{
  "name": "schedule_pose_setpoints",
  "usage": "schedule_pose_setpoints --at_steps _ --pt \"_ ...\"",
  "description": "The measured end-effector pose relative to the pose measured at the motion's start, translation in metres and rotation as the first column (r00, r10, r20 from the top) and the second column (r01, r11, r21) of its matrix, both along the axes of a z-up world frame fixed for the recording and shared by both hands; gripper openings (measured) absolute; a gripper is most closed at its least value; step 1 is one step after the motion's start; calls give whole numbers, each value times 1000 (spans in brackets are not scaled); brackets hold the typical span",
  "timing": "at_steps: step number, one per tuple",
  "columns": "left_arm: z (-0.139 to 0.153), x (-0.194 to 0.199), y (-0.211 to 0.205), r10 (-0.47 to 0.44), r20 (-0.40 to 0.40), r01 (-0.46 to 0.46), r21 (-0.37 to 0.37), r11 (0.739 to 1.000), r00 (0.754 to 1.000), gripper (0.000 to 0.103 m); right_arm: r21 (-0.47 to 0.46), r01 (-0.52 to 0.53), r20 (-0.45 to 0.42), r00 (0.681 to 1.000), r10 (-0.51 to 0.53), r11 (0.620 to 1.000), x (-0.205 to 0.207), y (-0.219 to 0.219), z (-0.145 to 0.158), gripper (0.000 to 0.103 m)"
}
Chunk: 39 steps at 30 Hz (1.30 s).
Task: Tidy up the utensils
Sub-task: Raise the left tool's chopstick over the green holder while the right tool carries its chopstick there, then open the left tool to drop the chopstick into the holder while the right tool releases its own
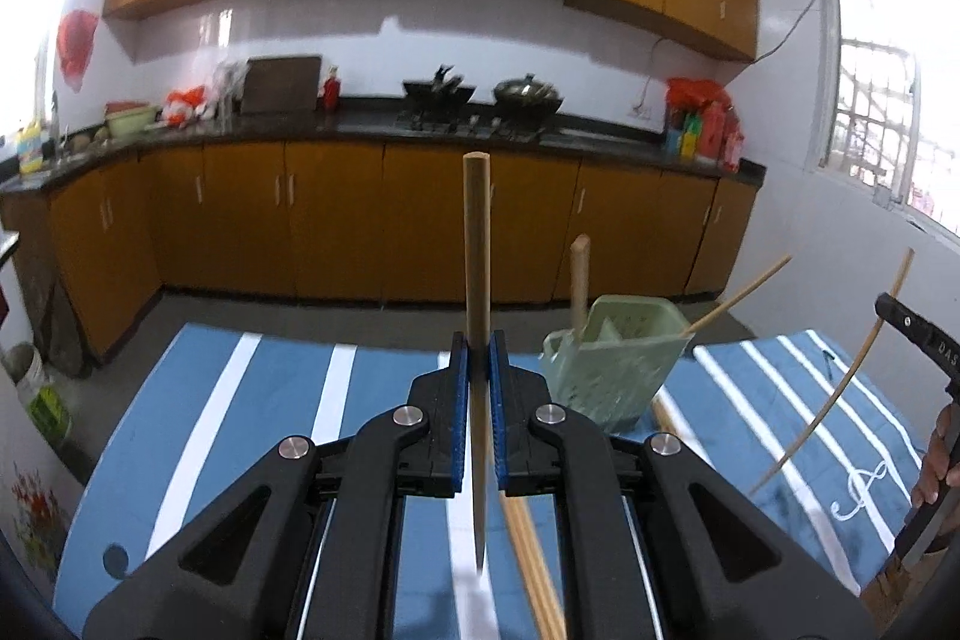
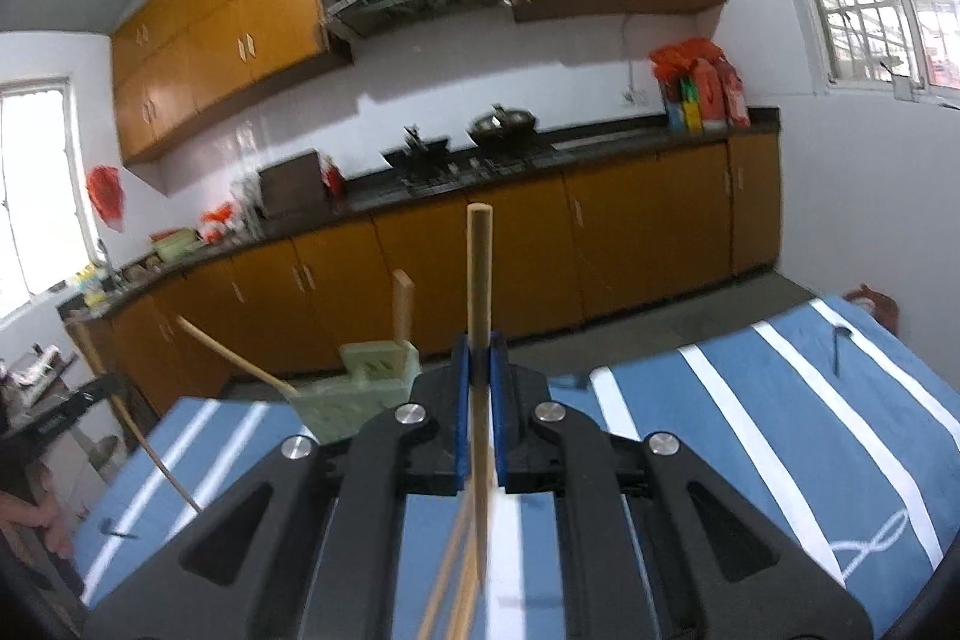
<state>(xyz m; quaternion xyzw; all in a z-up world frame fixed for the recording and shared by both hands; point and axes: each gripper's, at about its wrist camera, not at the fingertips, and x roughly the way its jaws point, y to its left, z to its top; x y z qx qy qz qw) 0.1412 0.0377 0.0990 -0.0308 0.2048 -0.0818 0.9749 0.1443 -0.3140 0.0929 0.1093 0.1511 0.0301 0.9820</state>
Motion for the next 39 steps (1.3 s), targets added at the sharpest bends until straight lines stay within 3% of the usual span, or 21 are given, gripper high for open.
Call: schedule_pose_setpoints --at_steps 10,17,22,28,34,39 --pt "42 6 -35 -54 139 63 -60 996 989 7 -8 -88 180 980 88 996 2 38 56 8" --pt "71 39 -56 -4 253 39 -136 990 967 7 -18 -51 311 949 54 999 35 61 80 8" --pt "66 66 -61 41 295 12 -175 984 955 7 -11 -29 297 954 31 1000 75 67 69 8" --pt "34 91 -67 24 247 25 -191 981 969 7 3 -35 204 978 34 999 112 68 35 8" --pt "14 96 -64 8 162 23 -191 981 987 8 -1 -45 159 986 45 999 114 70 18 12" --pt "21 87 -58 18 168 13 -182 983 986 9 -6 -39 167 985 39 999 106 70 21 15"
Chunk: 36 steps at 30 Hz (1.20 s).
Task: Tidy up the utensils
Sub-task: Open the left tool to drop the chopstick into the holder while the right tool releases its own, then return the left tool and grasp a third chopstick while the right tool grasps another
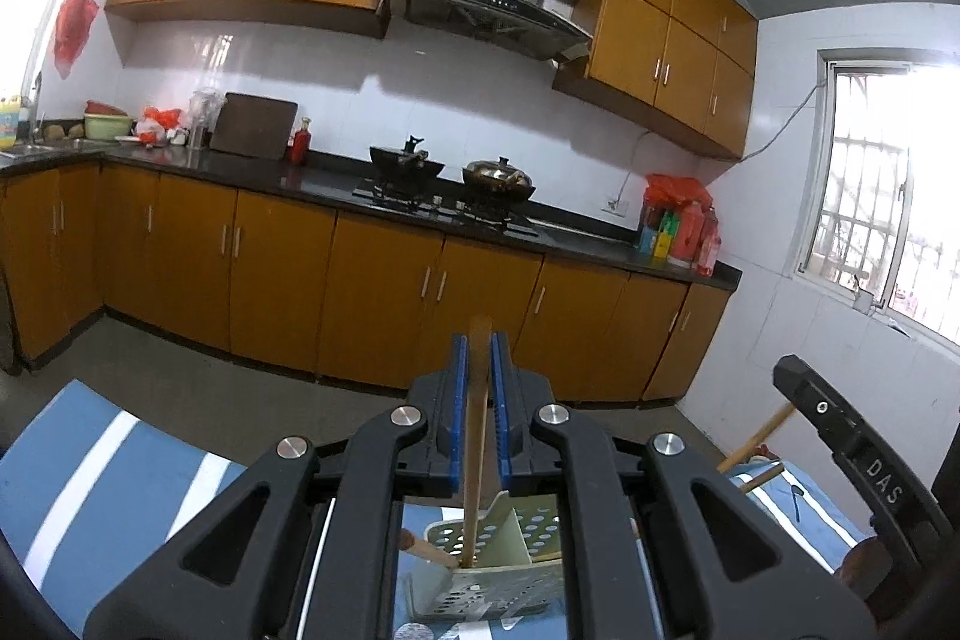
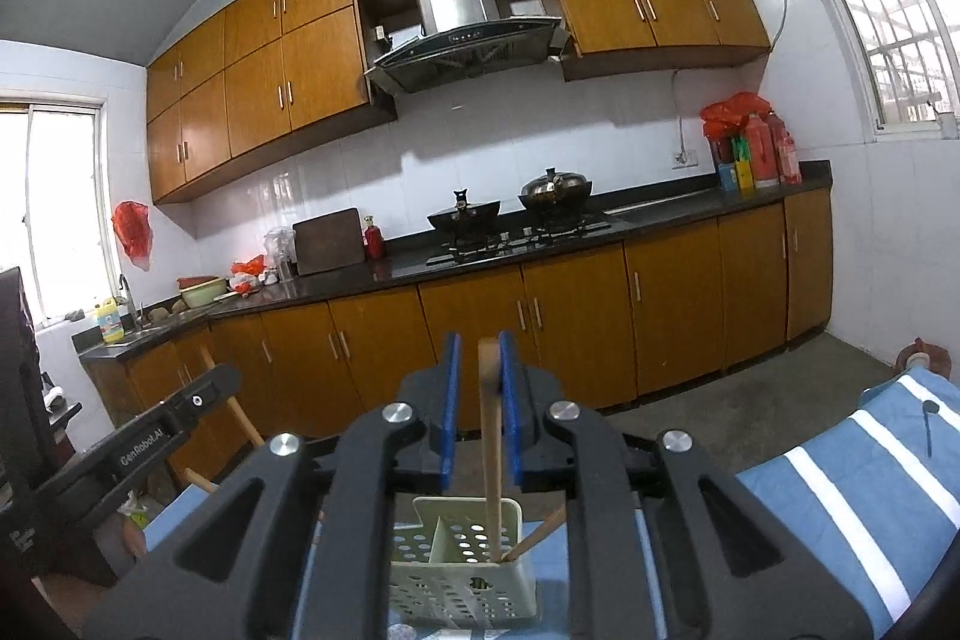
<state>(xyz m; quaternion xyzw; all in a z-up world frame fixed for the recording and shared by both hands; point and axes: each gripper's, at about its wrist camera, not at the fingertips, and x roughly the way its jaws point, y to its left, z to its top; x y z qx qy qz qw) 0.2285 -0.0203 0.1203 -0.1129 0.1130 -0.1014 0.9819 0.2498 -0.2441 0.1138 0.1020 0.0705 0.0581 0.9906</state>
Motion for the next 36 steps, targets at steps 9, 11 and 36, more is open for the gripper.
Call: schedule_pose_setpoints --at_steps 9,11,36 --pt "24 -30 8 26 55 -26 8 1000 998 26 13 16 22 1000 -16 1000 -51 -12 10 18" --pt "27 -41 12 29 59 -30 16 999 998 26 16 22 13 1000 -22 1000 -65 -17 7 19" --pt "-162 -92 54 39 -488 13 104 995 872 26 -42 -93 -651 758 43 995 -78 -7 -220 12"
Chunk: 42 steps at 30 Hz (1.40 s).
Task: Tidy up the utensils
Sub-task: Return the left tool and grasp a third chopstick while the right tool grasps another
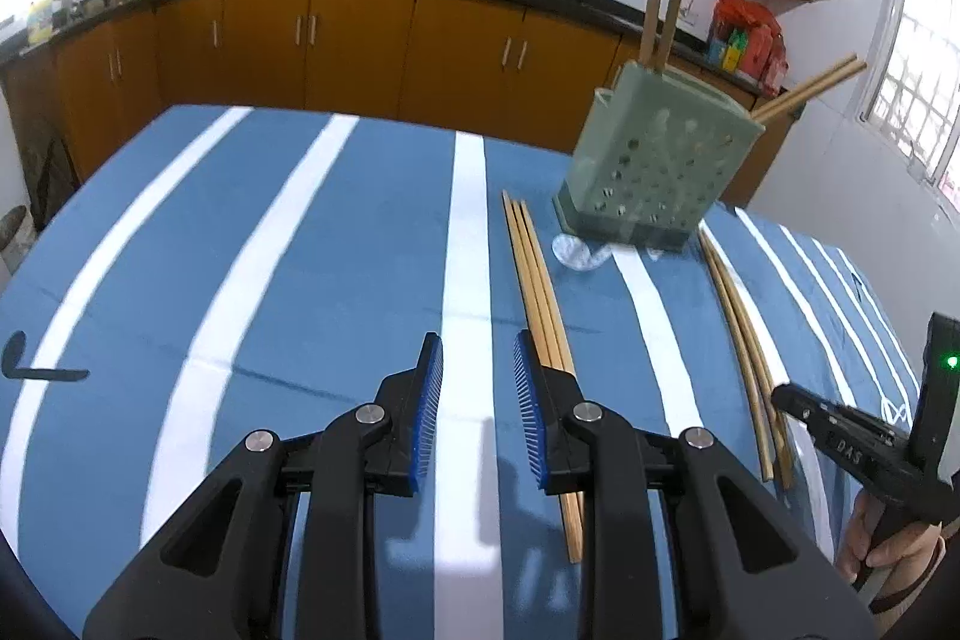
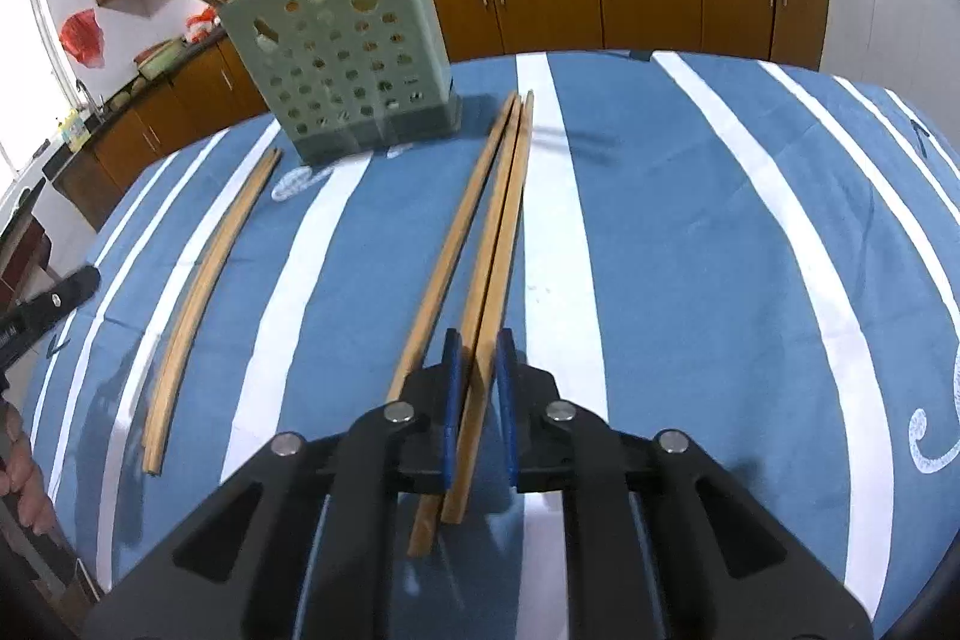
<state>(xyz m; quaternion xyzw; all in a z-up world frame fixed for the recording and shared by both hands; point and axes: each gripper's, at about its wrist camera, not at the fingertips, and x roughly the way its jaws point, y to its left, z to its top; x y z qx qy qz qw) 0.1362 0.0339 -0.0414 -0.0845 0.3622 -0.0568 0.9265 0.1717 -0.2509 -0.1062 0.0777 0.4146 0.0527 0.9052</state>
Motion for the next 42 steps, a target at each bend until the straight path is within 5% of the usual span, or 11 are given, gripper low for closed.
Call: schedule_pose_setpoints --at_steps 15,20,31,34,42 --pt "-28 4 -29 -100 -88 100 1 995 991 25 -64 93 -16 995 -94 994 8 -18 4 8" --pt "-39 8 -41 -121 -136 129 47 991 983 18 -72 82 -14 996 -83 994 7 -20 3 8" --pt "-39 14 -51 -94 -148 112 116 987 985 17 -92 51 -13 999 -52 995 7 -11 3 13" --pt "-40 19 -51 -83 -151 105 142 984 985 10 -113 32 -13 999 -34 993 8 -7 4 10" --pt "-39 32 2 27 -159 -8 119 993 987 8 -110 110 -10 994 -111 988 15 -38 4 8"
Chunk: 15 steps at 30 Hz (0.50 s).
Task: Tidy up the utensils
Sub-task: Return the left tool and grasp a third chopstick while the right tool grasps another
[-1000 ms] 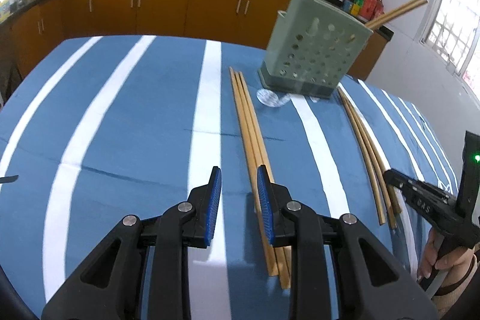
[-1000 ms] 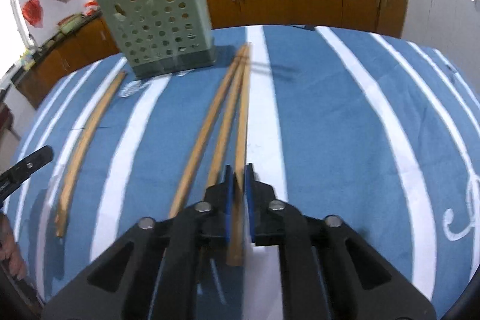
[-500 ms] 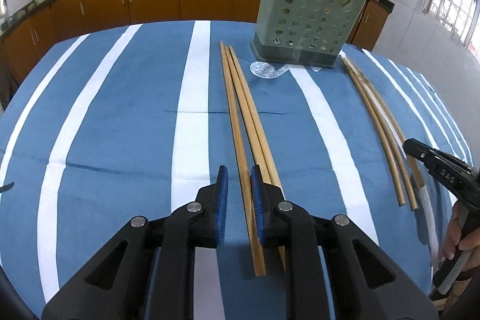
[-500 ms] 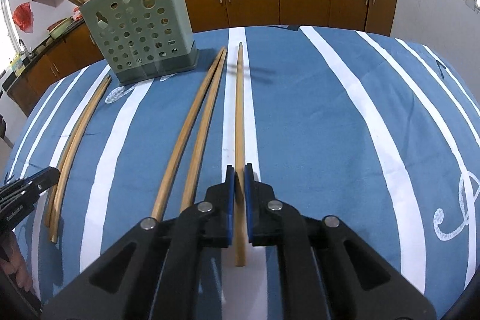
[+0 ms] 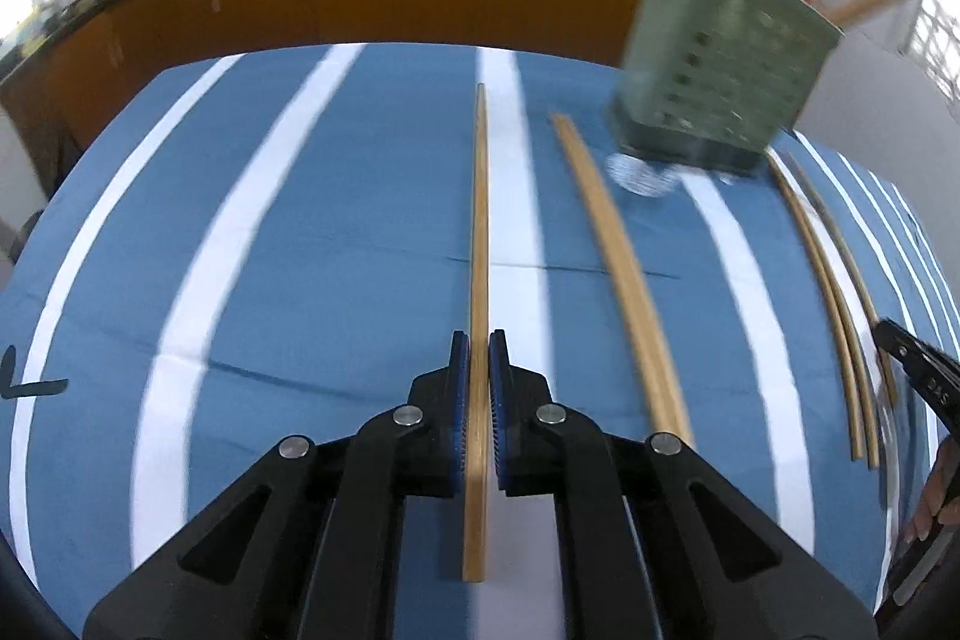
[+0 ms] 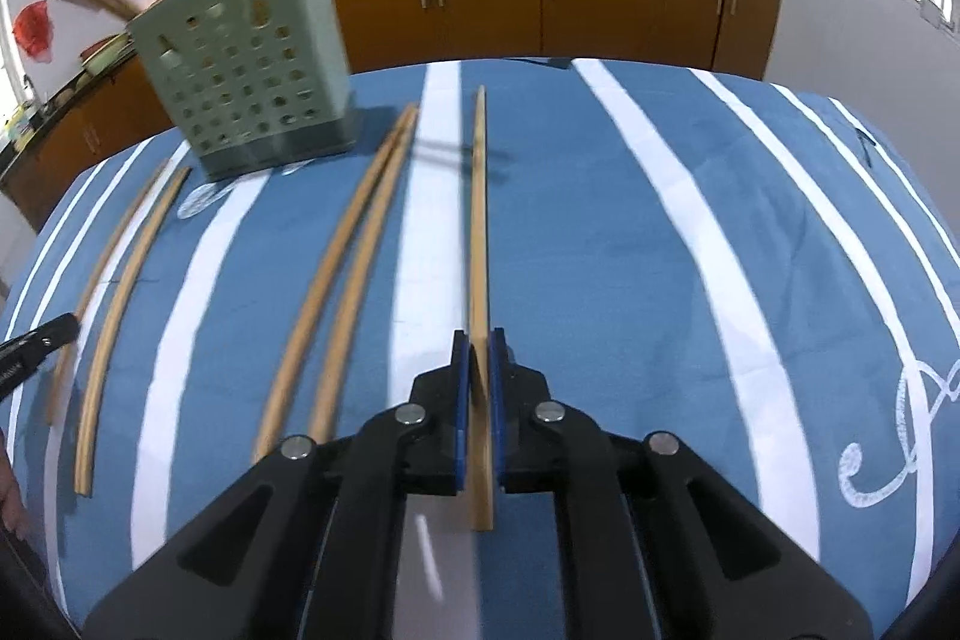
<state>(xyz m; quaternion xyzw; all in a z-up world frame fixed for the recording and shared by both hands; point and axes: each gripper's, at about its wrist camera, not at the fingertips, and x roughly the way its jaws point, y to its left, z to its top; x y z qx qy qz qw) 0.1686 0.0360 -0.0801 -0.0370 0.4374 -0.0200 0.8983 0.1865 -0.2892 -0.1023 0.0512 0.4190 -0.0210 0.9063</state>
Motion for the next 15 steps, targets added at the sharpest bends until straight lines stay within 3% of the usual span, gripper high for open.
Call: schedule_pose_setpoints --at_steps 6,15 --pt "-2 -3 1 -1 26 1 19 1000 1000 8 4 -4 -3 1000 4 1000 1 -4 -2 9" --pt "-2 -1 7 1 26 -1 -24 1000 1000 8 -9 -3 -4 1000 3 1000 1 1 -2 9"
